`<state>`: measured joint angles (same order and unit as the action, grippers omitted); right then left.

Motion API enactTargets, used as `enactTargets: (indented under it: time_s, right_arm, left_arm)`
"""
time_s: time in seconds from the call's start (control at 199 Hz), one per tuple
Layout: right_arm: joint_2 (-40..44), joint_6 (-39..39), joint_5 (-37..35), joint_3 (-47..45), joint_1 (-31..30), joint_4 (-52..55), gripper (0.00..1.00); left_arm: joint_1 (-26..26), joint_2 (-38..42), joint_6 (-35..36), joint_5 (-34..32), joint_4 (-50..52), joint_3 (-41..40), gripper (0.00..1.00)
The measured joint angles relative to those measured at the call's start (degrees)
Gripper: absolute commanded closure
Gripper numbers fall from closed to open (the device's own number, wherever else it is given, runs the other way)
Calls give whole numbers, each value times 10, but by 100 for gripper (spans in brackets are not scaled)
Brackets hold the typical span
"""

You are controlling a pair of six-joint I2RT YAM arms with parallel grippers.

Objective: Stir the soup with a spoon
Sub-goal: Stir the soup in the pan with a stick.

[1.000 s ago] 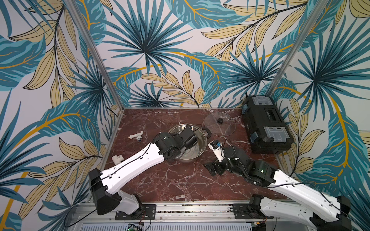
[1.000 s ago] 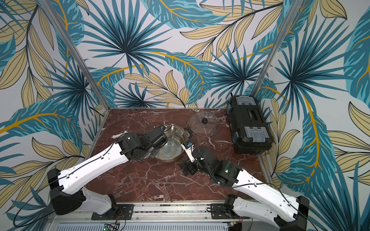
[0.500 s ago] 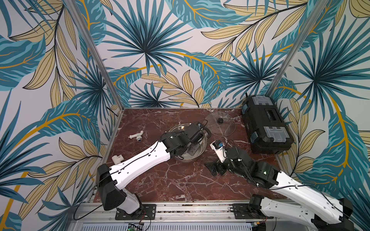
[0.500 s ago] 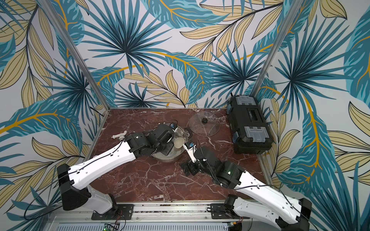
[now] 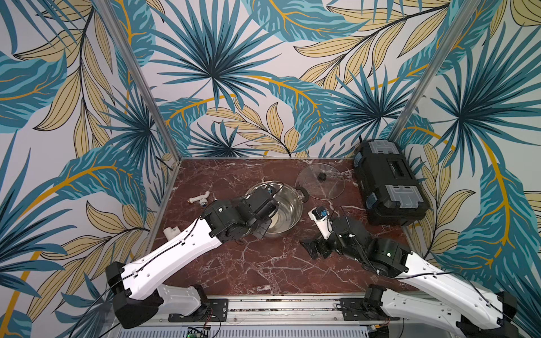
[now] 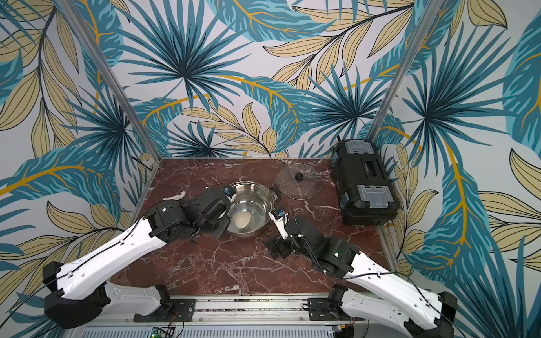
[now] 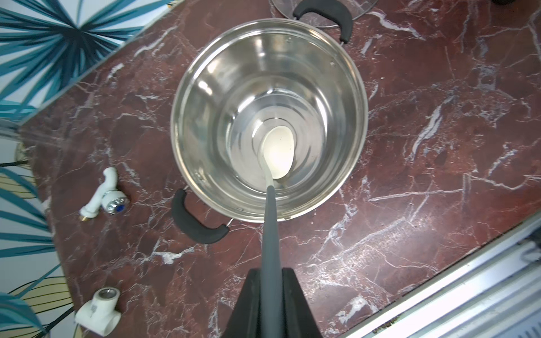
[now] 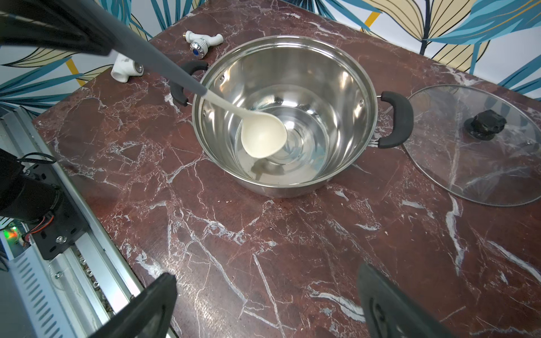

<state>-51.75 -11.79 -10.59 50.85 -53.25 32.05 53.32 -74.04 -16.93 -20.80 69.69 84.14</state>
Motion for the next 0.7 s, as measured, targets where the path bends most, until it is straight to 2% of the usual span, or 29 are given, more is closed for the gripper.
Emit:
enactTargets:
  time_s: [0.226, 0.381, 0.566, 0.702]
  right_arm:
    - [-10, -6, 12, -1, 0, -9, 0]
    - [-10, -7, 13, -1, 0, -9, 0]
    - [-3, -9, 12, -1, 0, -9, 0]
    - [2, -9, 11, -1, 0, -8, 1]
  left_arm:
    - [-7, -10, 15, -77, -1, -2, 100]
    - [-11, -38, 37, -114, -42, -2, 100]
    - [-11, -61, 61, -109, -115, -2, 100]
    - [-11, -83, 65, -69, -152, -2, 100]
